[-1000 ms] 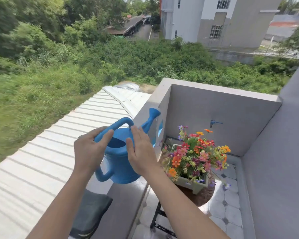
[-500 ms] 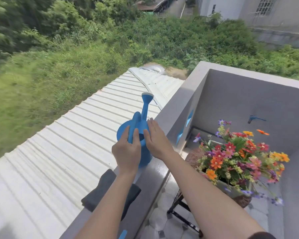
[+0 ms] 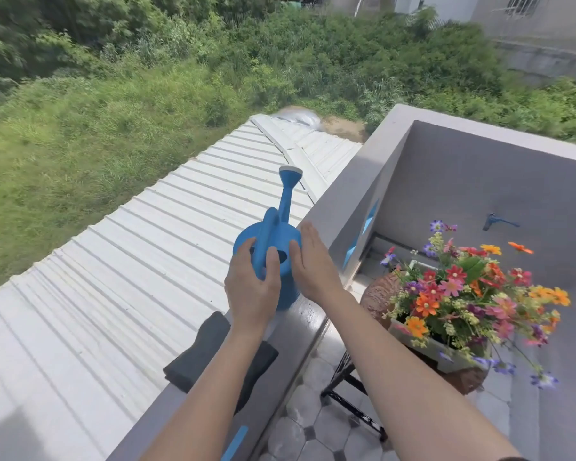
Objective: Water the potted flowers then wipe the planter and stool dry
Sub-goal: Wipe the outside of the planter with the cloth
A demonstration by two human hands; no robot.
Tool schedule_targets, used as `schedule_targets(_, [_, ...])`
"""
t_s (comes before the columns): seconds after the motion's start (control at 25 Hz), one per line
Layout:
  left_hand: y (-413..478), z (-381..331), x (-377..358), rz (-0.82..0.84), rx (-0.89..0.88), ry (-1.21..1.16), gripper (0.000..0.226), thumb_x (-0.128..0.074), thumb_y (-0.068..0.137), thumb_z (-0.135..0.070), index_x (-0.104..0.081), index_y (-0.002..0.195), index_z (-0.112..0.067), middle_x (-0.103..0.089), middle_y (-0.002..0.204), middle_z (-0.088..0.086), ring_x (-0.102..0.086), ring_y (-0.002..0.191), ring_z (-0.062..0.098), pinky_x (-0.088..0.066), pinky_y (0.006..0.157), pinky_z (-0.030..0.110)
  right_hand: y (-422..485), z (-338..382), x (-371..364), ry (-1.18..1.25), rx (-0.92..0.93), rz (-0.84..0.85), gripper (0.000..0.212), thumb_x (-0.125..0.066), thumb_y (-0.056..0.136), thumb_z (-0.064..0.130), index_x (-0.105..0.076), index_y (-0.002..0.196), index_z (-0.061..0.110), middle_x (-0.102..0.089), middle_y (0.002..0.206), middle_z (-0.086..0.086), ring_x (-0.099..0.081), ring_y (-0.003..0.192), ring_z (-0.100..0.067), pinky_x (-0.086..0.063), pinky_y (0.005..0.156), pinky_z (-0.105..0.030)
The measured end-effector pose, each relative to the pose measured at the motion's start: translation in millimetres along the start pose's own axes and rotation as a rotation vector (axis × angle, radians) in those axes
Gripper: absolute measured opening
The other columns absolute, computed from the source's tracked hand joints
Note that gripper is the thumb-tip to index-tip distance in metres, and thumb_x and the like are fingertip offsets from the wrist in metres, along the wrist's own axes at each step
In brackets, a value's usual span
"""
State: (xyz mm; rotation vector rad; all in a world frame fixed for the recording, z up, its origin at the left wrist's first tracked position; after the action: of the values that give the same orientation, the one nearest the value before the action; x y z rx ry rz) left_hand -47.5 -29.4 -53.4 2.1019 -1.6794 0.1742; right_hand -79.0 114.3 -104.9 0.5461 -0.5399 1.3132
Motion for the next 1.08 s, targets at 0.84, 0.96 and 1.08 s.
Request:
schedule_targets(0.84, [-22.2, 169.1, 57.0, 0.28, 0.112, 0.736, 0.038, -0.048, 0.092, -0.044, -0.051, 0.09, -0.007, -0.055, 0.091, 0.01, -0.05, 0.092, 0.028, -0.044, 0.069, 0.037, -117.7, -26.3, -118.8, 0.055, -0.44, 0.124, 0.04, -0.052, 0.091, 0.041, -0.054, 0.112, 0.008, -0.061, 0.108, -0.006, -0.057, 0.103, -0.024, -0.041, 0.077, -0.028])
schedule_targets(0.96, [-36.7, 145.8, 61.4, 0.219, 0.141, 0.577, 0.035, -0.049, 0.092, -0.044, -0.042, 0.082, -0.012, -0.054, 0.074, 0.004, -0.054, 0.076, 0.028, -0.039, 0.059, 0.036, -127.7, -21.2, -93.8, 0.242, -0.396, 0.028, 0.031, -0.055, 0.09, 0.038, -0.06, 0.108, 0.014, -0.064, 0.107, -0.002, -0.058, 0.101, -0.019, -0.047, 0.086, -0.03])
schedule_targets(1.08, [-53.0, 127.6, 43.6, 0.361, 0.309, 0.192, 0.032, -0.063, 0.086, -0.041, -0.054, 0.087, -0.01, -0.064, 0.074, 0.003, -0.061, 0.074, 0.024, -0.041, 0.059, 0.028, -146.0, -31.4, -43.6, 0.317, -0.366, -0.136, 0.012, -0.062, 0.086, 0.034, -0.063, 0.089, 0.023, -0.063, 0.093, 0.004, -0.057, 0.087, -0.01, -0.043, 0.074, -0.019])
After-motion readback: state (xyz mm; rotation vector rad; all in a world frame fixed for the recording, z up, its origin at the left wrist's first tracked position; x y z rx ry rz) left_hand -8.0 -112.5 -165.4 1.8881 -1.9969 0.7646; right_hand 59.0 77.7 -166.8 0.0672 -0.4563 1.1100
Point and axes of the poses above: each hand's wrist, its own y-axis towards the middle knuckle, its own x-axis out of the back of the hand, z = x × y, the point moved 8 cm from there along y, towards the middle knuckle
